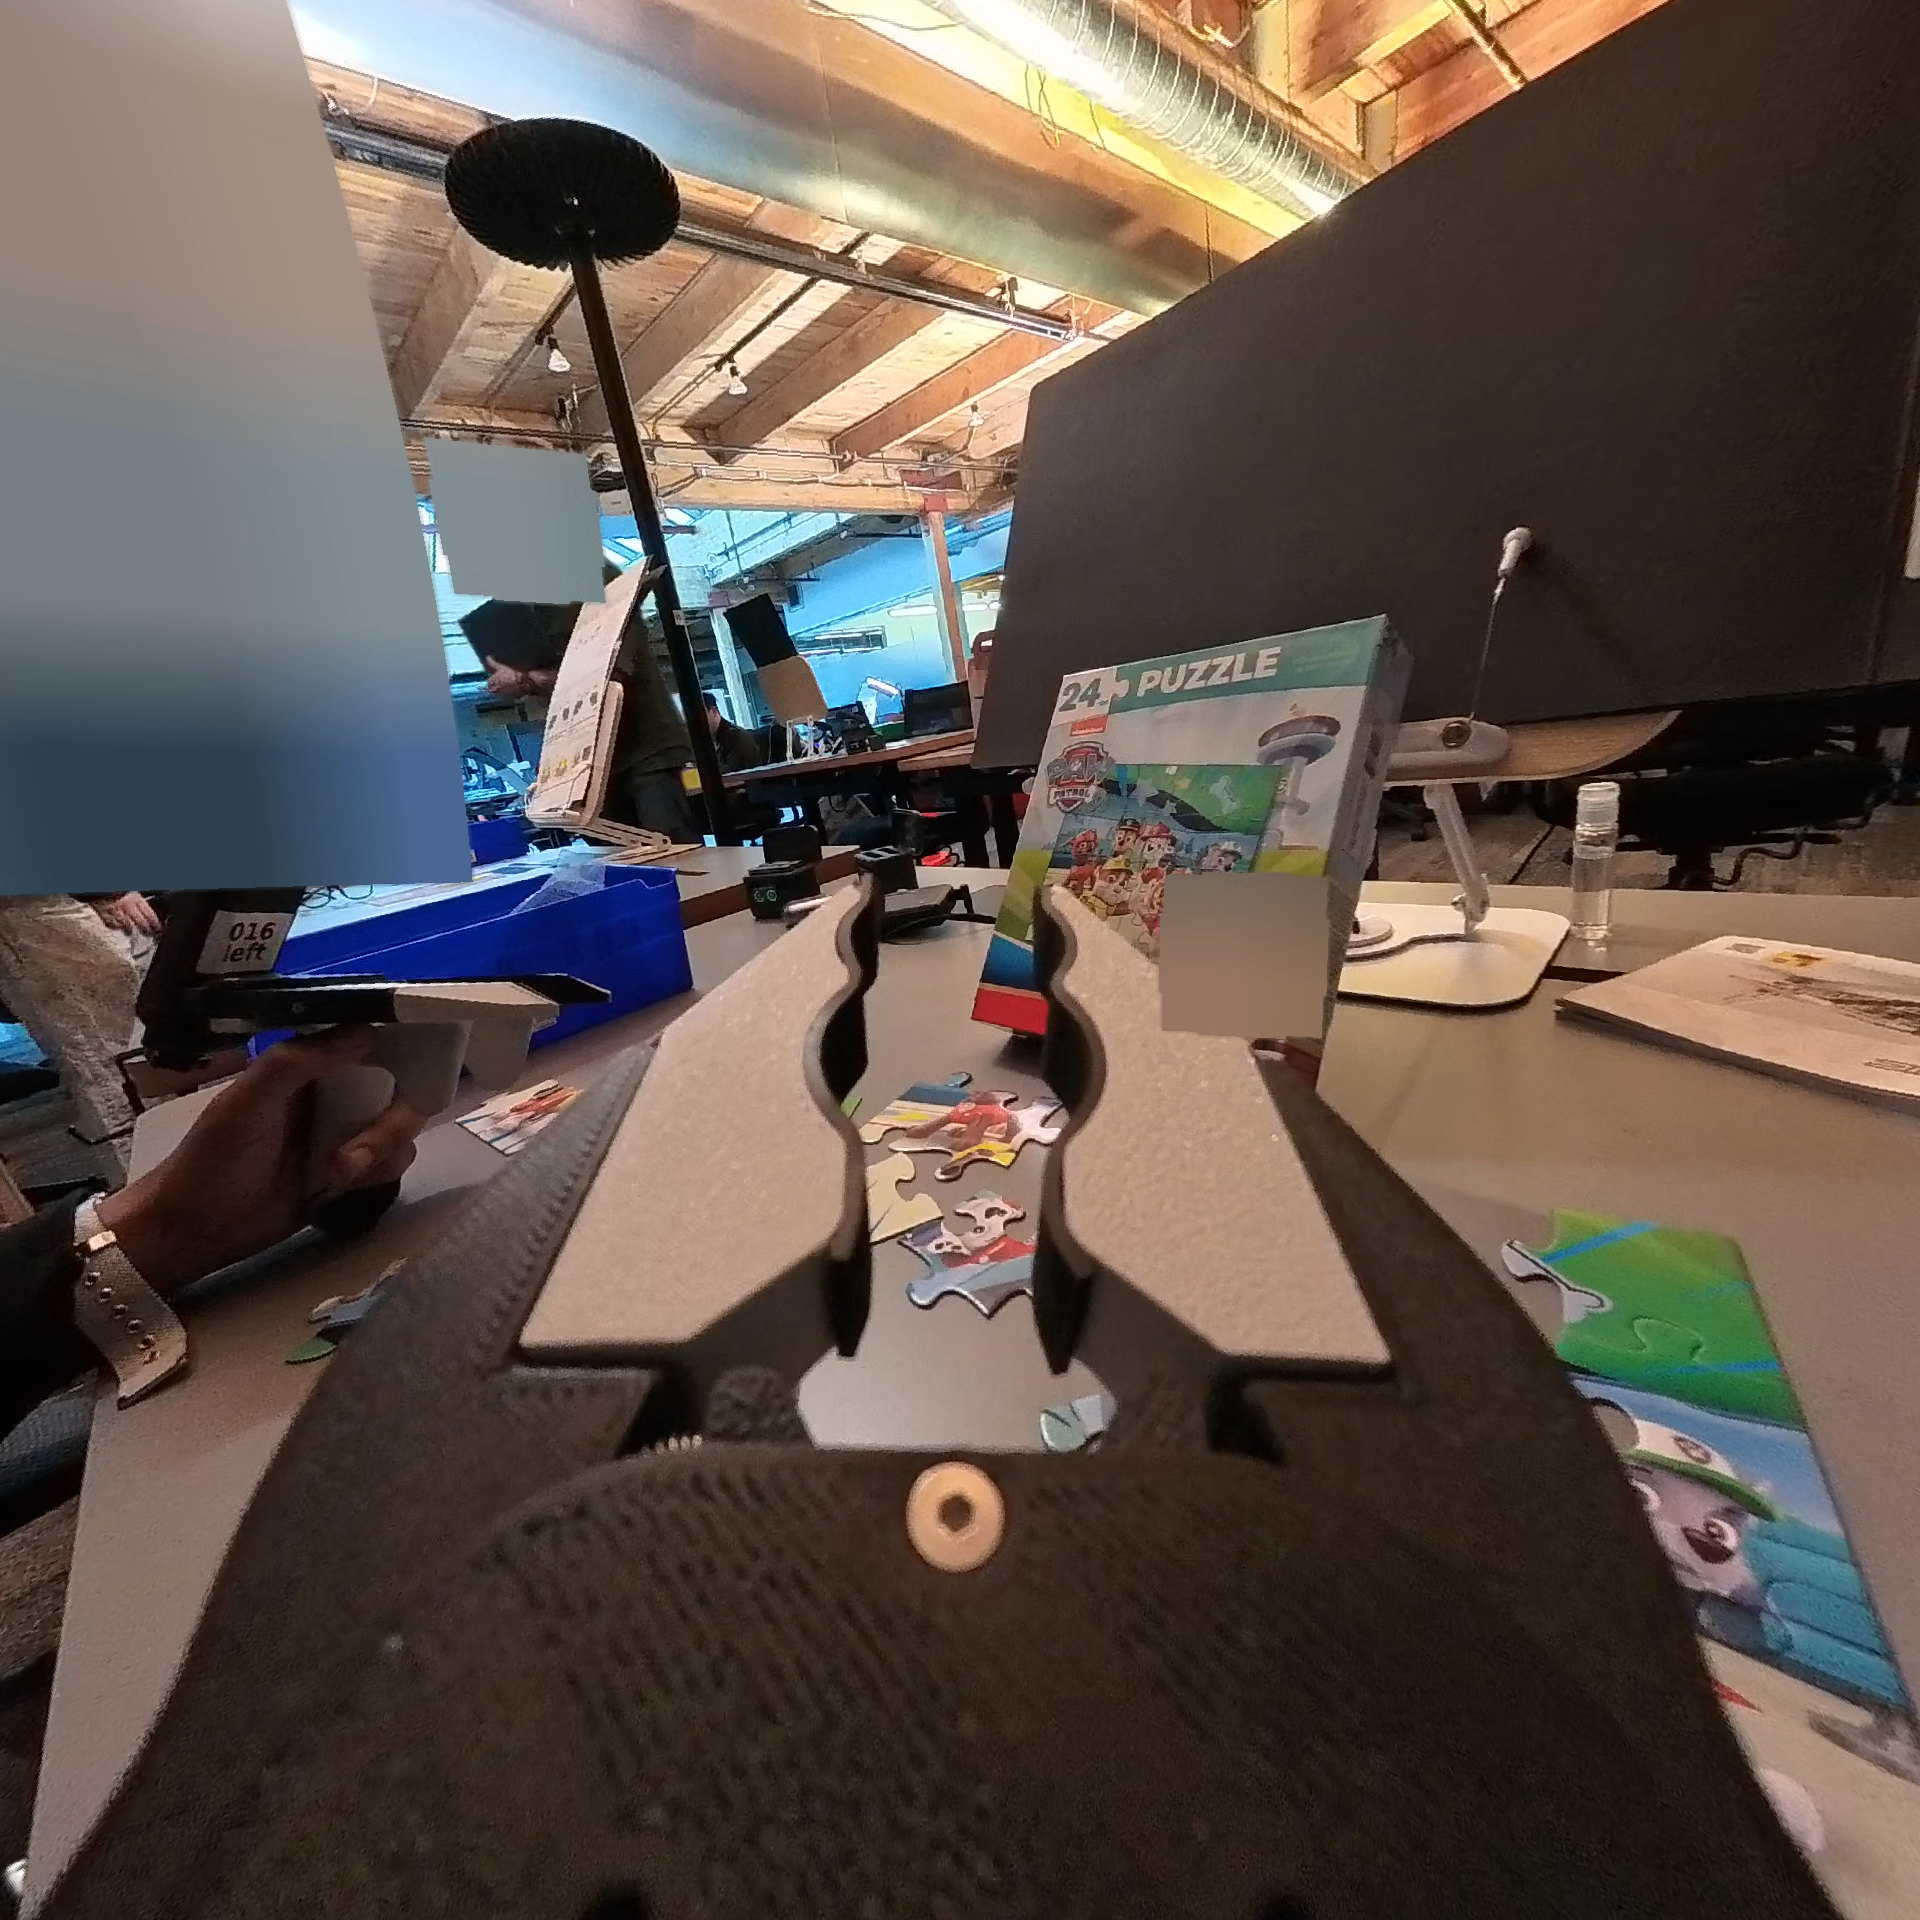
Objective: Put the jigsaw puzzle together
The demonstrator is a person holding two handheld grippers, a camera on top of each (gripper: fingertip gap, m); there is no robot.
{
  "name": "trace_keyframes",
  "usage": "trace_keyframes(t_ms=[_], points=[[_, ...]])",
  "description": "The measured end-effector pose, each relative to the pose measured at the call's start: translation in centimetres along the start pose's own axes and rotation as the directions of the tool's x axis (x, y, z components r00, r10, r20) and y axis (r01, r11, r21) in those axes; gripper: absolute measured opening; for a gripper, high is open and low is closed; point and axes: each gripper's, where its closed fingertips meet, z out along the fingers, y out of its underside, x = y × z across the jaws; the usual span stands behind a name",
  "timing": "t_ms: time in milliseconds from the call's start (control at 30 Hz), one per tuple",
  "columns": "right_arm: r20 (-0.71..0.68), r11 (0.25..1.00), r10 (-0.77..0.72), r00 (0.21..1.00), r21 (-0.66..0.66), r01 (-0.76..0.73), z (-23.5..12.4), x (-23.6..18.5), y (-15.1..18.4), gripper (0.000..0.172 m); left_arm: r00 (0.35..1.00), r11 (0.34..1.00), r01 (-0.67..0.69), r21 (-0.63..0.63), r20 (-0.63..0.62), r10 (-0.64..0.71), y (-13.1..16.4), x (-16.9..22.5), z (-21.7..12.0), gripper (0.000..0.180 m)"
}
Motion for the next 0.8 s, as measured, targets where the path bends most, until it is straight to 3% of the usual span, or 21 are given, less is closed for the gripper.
trace_keyframes(t_ms=[267, 333, 433, 500, 600, 700, 800], points=[[-0.017, 1.0, -0.001, 1.0, -0.025, 0.001, 0.3, 0.4, 0.4, 0.029, 1.0, 1.0, 0.002, 0.0, 0.0, -0.002, 0.0, 0.0, 0.0, 0.05], [-0.055, 0.989, 0.03, 0.998, -0.145, -0.038, 0.7, 1.6, 1.8, 0.032, 1.0, 1.0, 0.004, 0.001, 0.0, -0.004, 0.0, 0.0, 0.0, 0.05], [-0.086, 0.874, 0.129, 0.988, -0.461, -0.155, 0.6, 3.2, 5.0, 0.049, 1.0, 1.0, 0.006, 0.001, 0.0, -0.006, 0.0, 0.0, 0.0, 0.05], [-0.105, 0.769, 0.118, 0.987, -0.62, -0.157, 0.0, 4.5, 7.1, 0.054, 1.0, 1.0, 0.008, -0.006, -0.002, -0.008, 0.0, -0.1, 0.0, 0.051], [-0.131, 0.672, 0.063, 0.989, -0.727, -0.139, -0.3, 6.4, 9.6, 0.052, 1.0, 1.0, 0.011, -0.008, -0.002, -0.011, 0.1, -0.1, 0.1, 0.051], [-0.106, 0.508, 0.058, 0.993, -0.853, -0.12, -1.2, 6.5, 12.8, 0.062, 1.0, 1.0, 0.016, 0.001, 0.002, -0.016, 0.0, -0.2, 0.0, 0.051], [-0.055, 0.468, 0.031, 0.998, -0.881, -0.063, -1.1, 6.4, 14.0, 0.062, 1.0, 1.0, 0.02, 0.003, 0.001, -0.02, -0.1, -0.2, 0.0, 0.051]])
